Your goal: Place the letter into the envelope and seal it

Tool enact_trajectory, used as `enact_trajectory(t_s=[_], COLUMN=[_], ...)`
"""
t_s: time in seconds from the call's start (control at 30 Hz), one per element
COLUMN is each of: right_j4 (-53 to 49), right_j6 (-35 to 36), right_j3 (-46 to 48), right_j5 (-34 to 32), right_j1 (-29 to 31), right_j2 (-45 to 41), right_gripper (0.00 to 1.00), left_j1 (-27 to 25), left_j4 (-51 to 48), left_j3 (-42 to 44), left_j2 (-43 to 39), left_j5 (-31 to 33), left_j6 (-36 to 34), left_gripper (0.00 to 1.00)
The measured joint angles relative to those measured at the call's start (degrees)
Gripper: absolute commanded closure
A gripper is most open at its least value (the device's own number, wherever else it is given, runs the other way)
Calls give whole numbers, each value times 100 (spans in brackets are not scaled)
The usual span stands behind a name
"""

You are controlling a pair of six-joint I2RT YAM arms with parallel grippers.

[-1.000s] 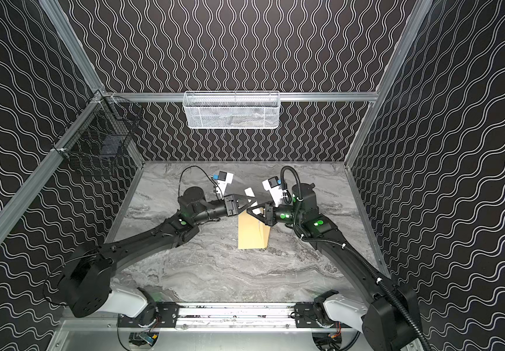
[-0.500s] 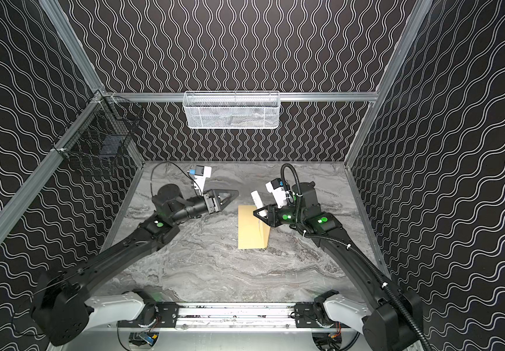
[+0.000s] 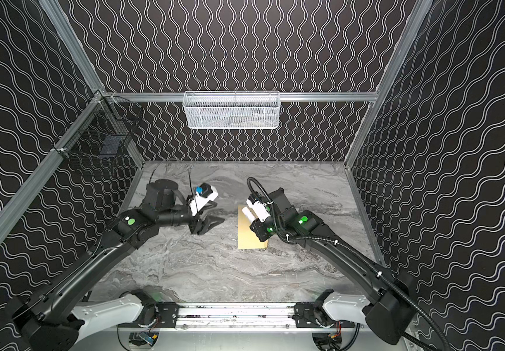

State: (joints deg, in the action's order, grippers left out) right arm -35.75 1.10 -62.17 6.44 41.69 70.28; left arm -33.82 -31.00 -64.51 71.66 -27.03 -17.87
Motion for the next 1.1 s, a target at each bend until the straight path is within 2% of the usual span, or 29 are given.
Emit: enact_trajectory(t_s=[0.23, 0.5, 0.8, 1.1], right_j4=[-48, -127, -529, -647], right_j6=[1360, 2396, 2929, 3093], right_j3=[629, 553, 216, 162], right_j5=[-92, -205, -313, -249], right_j1=[634, 955, 1178, 1366], right_j2=[-605, -549, -201, -118], right_gripper=[92, 95, 96, 97], left_j1=[0, -57, -481, -546], left_j4=[-457, -640, -678, -608], left_j3=[175, 199, 295, 337], left_j2=[44, 485, 776, 1014], left_j5=[-592, -1370, -1617, -1731], left_j6=[-1174, -1447, -1512, -1508], left_gripper=[30, 30, 32, 35])
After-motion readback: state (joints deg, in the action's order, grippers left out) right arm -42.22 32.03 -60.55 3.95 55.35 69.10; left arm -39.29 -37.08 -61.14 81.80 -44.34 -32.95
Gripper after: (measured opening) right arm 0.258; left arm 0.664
